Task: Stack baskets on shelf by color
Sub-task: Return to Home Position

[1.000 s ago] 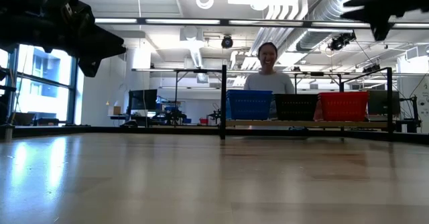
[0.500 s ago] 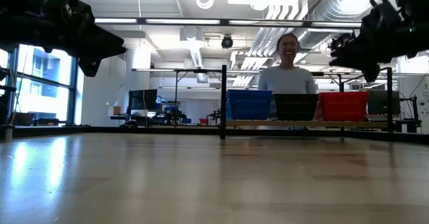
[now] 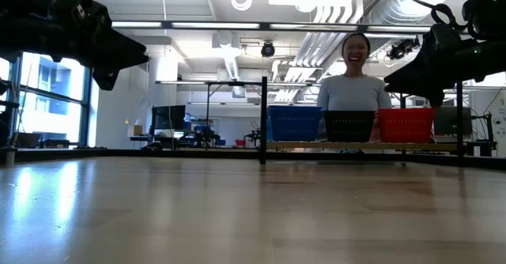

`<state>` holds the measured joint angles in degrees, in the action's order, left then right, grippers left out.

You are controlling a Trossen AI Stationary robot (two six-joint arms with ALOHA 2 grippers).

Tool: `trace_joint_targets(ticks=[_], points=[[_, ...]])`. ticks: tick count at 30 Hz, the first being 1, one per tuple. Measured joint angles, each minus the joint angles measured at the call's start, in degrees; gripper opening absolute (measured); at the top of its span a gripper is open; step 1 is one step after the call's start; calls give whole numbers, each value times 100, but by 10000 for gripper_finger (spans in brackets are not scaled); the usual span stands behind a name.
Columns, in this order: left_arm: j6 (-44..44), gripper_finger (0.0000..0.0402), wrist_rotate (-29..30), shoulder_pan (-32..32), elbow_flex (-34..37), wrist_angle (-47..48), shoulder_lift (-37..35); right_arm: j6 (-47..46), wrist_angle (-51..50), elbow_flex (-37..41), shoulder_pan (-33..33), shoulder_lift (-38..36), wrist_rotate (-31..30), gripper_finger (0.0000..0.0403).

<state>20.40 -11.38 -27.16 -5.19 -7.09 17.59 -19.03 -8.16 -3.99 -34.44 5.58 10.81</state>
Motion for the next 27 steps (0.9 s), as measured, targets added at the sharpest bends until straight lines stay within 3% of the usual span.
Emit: trace_joint_targets(ticks=[27], points=[[-1, 99, -1, 0, 0, 0, 1, -39, -22, 0, 0, 2, -184, 110]])
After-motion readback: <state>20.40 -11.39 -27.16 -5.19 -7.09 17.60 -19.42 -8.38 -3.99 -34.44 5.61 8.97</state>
